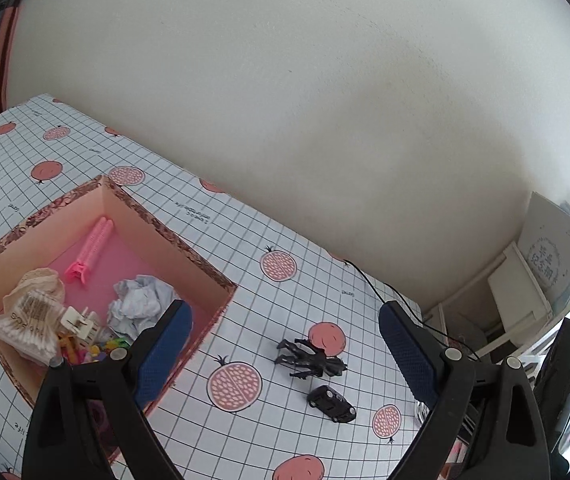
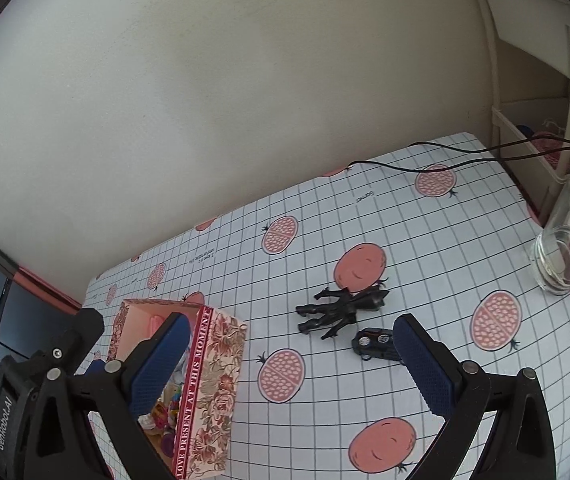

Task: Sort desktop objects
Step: 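Withdraw both tools from the box toward the black figure and toy car, then close the right gripper on the black toy car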

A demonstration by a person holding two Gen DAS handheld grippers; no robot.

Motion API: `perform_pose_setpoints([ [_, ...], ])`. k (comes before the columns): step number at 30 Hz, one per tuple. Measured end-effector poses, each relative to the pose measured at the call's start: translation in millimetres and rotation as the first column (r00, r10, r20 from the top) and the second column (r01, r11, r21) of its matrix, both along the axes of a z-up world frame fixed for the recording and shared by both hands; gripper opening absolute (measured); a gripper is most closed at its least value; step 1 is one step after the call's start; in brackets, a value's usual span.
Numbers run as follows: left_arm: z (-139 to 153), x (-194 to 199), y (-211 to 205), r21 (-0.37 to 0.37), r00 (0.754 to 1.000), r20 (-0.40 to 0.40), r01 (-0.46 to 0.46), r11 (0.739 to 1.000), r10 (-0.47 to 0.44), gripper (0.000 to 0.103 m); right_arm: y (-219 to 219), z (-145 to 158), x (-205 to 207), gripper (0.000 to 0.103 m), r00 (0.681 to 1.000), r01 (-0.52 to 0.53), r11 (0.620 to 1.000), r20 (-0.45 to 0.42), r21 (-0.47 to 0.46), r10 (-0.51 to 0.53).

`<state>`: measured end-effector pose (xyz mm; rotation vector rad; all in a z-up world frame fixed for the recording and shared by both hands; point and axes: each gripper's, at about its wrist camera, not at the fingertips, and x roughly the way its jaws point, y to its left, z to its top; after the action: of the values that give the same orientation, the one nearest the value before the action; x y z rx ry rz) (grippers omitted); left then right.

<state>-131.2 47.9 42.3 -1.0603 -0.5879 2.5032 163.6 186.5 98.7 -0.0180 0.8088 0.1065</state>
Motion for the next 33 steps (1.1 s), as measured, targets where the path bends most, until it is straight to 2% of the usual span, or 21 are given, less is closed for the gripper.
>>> perform_pose_setpoints([
  [6, -15.3, 0.2, 27.7, -0.031, 0.997, 0.049, 0.058, 0.998, -0.056, 0.095, -29.8, 2.9, 8.1, 0.103, 0.999, 0.038, 0.999, -0.013, -0.008, -0.038],
  [13, -45.3, -5.1, 56.1, -0.074, 0.988, 0.123, 0.101, 0.992, -0.092, 0.094, -54.0, -22.0, 22.2, 0.103, 0.994, 0.067, 0.996, -0.079, -0.055, -0.072],
  [21, -79.0, -10.4, 71.2, -0.163, 0.979, 0.199, 0.075, 0.984, -0.041, 0.094, -78.9, -59.9, 37.7, 0.103, 0.977, 0.116, 0.991, -0.173, -0.071, -0.126],
  [33, -115.4, -19.2, 62.9, -0.23, 0.953, 0.298, 0.006, 0.973, 0.064, 0.094, -84.6, -98.4, 48.8, 0.103, 0.96, 0.136, 0.989, -0.236, -0.063, -0.147],
])
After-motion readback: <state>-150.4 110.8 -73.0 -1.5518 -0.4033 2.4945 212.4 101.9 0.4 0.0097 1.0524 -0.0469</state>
